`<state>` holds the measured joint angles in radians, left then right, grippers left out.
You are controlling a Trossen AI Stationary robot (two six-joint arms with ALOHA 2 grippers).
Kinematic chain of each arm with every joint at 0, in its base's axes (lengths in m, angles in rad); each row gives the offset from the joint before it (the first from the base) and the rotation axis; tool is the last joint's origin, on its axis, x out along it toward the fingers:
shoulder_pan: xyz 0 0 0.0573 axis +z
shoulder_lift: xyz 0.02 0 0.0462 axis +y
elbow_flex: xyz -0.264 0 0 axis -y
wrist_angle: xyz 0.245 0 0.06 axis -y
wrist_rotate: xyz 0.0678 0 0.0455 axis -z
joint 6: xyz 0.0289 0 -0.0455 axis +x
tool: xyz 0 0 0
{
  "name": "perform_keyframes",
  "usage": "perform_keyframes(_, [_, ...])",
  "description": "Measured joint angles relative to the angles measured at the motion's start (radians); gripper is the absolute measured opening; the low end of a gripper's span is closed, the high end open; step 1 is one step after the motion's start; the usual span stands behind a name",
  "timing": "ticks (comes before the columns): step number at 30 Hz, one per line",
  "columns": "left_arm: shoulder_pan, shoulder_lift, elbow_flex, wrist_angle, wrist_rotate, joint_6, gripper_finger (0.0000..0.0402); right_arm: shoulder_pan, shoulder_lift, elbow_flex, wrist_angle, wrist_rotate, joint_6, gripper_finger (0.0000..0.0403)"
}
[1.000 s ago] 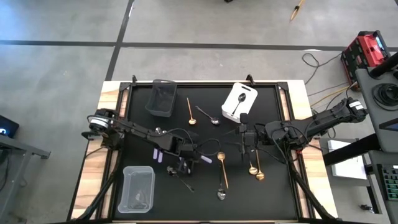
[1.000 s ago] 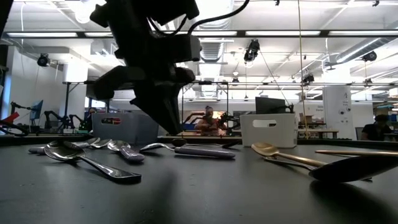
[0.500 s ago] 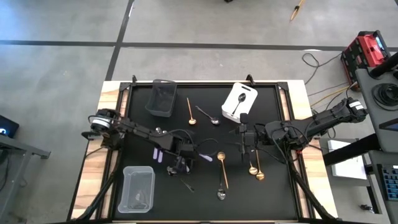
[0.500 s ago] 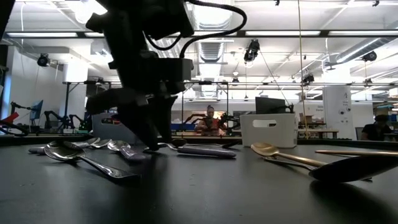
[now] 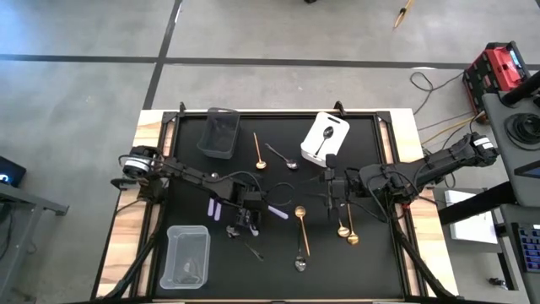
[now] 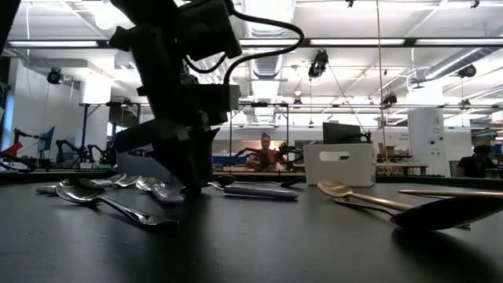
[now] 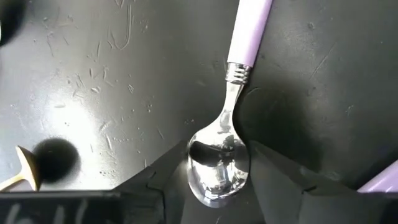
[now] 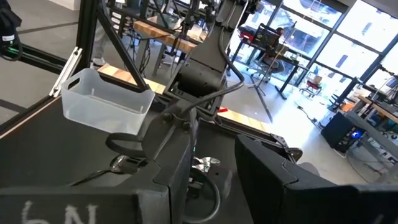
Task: Sort silverware by color (type)
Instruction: Put the purple spoon into the transparent bin
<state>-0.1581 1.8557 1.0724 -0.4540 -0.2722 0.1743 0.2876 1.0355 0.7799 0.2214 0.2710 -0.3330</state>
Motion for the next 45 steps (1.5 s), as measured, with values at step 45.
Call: perform_keyframes(45, [-0.084, -0.293, 0.144, -0.382, -0.012, -0.2, 0.0002, 0.0, 0.141, 0.002, -0.011, 0.001, 0.581, 0.0118])
